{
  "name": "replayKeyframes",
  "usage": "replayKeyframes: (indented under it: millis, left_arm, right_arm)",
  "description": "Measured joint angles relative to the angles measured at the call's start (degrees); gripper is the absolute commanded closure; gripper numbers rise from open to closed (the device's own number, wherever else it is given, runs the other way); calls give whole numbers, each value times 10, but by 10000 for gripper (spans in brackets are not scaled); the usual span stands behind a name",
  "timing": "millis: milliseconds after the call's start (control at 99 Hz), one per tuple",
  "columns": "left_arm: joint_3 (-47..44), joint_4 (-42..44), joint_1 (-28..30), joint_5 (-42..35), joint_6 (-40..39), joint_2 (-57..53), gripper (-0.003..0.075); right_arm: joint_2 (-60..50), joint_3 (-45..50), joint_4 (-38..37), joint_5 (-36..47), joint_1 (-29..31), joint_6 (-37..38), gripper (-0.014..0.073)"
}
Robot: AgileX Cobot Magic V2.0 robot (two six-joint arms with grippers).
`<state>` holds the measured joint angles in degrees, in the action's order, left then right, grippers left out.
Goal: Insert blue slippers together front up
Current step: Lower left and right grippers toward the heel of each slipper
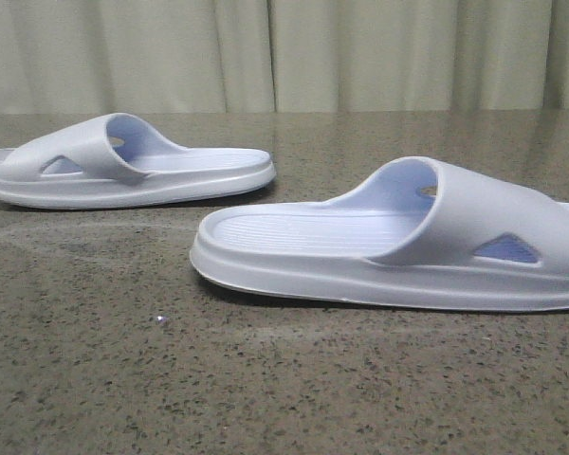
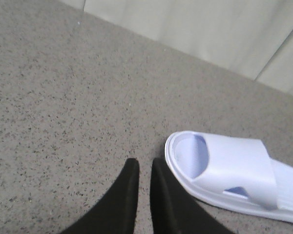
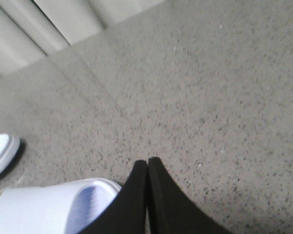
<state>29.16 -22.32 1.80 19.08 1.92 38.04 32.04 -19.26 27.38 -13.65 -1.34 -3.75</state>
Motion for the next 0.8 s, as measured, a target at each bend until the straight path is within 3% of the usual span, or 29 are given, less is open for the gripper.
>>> replayKeyframes:
  millis: [192, 313, 414, 555, 676, 798]
  left_arm:
    - [54, 10, 0, 66, 34, 62, 702]
    - [68, -3, 0, 83, 63, 82, 659]
    - [73, -58, 0, 88, 114, 101, 576]
    - [78, -157, 0, 100, 203, 138, 493]
    - [78, -214, 0, 113, 255, 169, 482]
    - [78, -264, 0, 120, 304, 195, 482]
  right_arm:
    - [73, -58, -11, -79, 0, -7, 666]
    - [106, -91, -15, -130, 0, -28, 601]
    - [131, -118, -17, -163, 0, -47, 540]
    - [158, -157, -19, -206, 0, -69, 522]
    - [180, -178, -19, -246, 0, -83, 496]
    - [206, -188, -12, -276, 0, -98, 384]
